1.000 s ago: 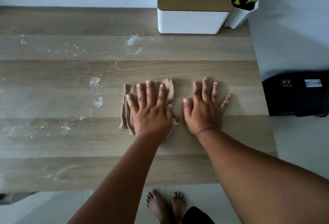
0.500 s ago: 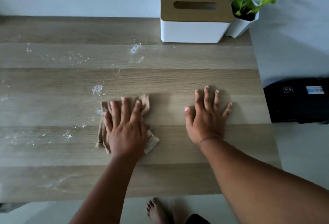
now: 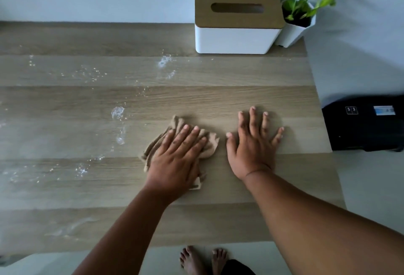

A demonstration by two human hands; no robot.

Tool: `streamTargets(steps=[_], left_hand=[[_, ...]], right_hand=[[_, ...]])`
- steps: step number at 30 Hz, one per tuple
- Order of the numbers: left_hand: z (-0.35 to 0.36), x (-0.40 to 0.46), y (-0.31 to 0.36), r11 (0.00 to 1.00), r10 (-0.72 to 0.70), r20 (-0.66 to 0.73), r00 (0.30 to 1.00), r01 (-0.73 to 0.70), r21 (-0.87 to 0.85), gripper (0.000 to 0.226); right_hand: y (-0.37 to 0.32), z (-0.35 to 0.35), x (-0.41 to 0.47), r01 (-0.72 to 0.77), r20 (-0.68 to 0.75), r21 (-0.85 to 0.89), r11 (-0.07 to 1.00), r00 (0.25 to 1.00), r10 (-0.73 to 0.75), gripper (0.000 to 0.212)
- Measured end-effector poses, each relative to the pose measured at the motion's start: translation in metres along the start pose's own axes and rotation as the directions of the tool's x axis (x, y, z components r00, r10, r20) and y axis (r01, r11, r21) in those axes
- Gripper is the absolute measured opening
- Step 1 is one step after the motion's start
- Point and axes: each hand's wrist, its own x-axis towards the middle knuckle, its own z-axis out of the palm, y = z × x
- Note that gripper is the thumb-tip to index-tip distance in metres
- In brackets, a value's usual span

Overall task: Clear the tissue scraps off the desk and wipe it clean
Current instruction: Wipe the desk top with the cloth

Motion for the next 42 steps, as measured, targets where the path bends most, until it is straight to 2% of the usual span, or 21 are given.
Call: streamTargets(steps=[1, 3, 6, 8, 10, 11, 13, 17, 20, 22, 23, 25, 28, 29, 31, 34, 38, 40, 42], left_hand=[[-0.003, -0.007, -0.009, 0.999, -0.042, -0.018, 0.999, 0.042, 0.000, 0.055], [-0.008, -0.006, -0.028, 0.976, -0.216, -0.041, 0.976, 0.216, -0.012, 0.056], [-0.012, 0.026, -0.053, 0.870, -0.492, -0.024, 0.870, 0.492, 0.013, 0.063], [-0.012, 0.061, -0.064, 0.799, -0.601, -0.013, 0.799, 0.601, 0.013, 0.069], [-0.012, 0.098, -0.068, 0.757, -0.654, -0.009, 0.757, 0.654, 0.007, 0.073], [-0.012, 0.115, -0.068, 0.762, -0.647, 0.000, 0.762, 0.647, 0.015, 0.073], [-0.010, 0.138, -0.060, 0.827, -0.562, 0.022, 0.827, 0.561, 0.039, 0.071], [-0.008, 0.127, -0.032, 0.968, -0.251, 0.055, 0.966, 0.251, 0.012, 0.067], [-0.009, 0.080, -0.027, 0.999, -0.035, 0.065, 0.997, 0.036, -0.021, 0.060], [-0.012, 0.052, -0.040, 1.000, 0.019, 0.040, 0.999, -0.018, -0.025, 0.056], [-0.014, 0.047, -0.049, 1.000, -0.010, 0.023, 1.000, 0.010, -0.023, 0.056], [-0.018, 0.056, -0.069, 0.980, -0.201, -0.034, 0.979, 0.201, -0.004, 0.059], [-0.019, 0.105, -0.096, 0.835, -0.551, -0.055, 0.833, 0.550, -0.023, 0.065], [-0.019, 0.125, -0.104, 0.798, -0.603, -0.052, 0.796, 0.601, -0.046, 0.067], [-0.019, 0.162, -0.116, 0.781, -0.624, -0.067, 0.779, 0.617, -0.099, 0.067], [-0.017, 0.192, -0.117, 0.843, -0.537, -0.064, 0.841, 0.531, -0.085, 0.061], [-0.022, 0.162, -0.092, 0.976, -0.197, 0.000, 0.980, 0.196, -0.090, 0.058], [-0.024, 0.124, -0.077, 0.988, -0.021, 0.028, 0.999, 0.025, -0.152, 0.054], [-0.026, 0.086, -0.073, 0.972, 0.066, 0.023, 0.998, -0.059, -0.226, 0.049]], right_hand=[[0.000, 0.000, 0.000, 0.000, 0.004, 0.001, 1.000, 1.000, 0.000, 0.073], [0.001, 0.000, 0.001, -0.001, 0.011, 0.004, 1.000, 1.000, 0.001, 0.073], [0.001, 0.000, 0.000, 0.002, 0.007, 0.003, 1.000, 1.000, -0.002, 0.073], [0.001, 0.000, -0.001, 0.003, -0.002, 0.000, 1.000, 1.000, -0.003, 0.074], [0.001, 0.001, 0.000, 0.001, -0.008, 0.003, 1.000, 1.000, -0.001, 0.074], [0.001, 0.002, 0.001, 0.001, -0.005, 0.001, 1.000, 1.000, -0.001, 0.074], [0.001, 0.003, 0.001, 0.004, -0.002, -0.003, 1.000, 1.000, -0.004, 0.074], [0.001, 0.003, 0.001, 0.007, -0.011, 0.007, 1.000, 1.000, -0.006, 0.074], [0.001, 0.002, 0.001, 0.007, -0.010, 0.018, 1.000, 1.000, -0.007, 0.073], [0.001, 0.001, 0.001, 0.008, -0.003, 0.020, 1.000, 1.000, -0.007, 0.073], [0.002, 0.000, 0.001, 0.009, -0.004, 0.021, 1.000, 1.000, -0.009, 0.073], [0.001, -0.001, 0.001, 0.011, -0.011, 0.024, 1.000, 1.000, -0.011, 0.074], [0.002, 0.000, 0.001, 0.012, -0.001, 0.019, 1.000, 1.000, -0.012, 0.075], [0.002, 0.001, 0.001, 0.014, 0.002, 0.016, 1.000, 1.000, -0.014, 0.075], [0.002, 0.002, 0.003, 0.012, 0.011, 0.015, 1.000, 1.000, -0.012, 0.076], [0.002, 0.002, 0.004, 0.009, 0.027, 0.022, 1.000, 1.000, -0.010, 0.076], [0.001, 0.000, 0.003, 0.012, 0.015, 0.023, 1.000, 1.000, -0.013, 0.076], [0.001, -0.002, 0.001, 0.010, 0.005, 0.027, 1.000, 1.000, -0.010, 0.075], [0.001, -0.002, 0.001, 0.012, -0.006, 0.034, 0.999, 1.000, -0.012, 0.075]])
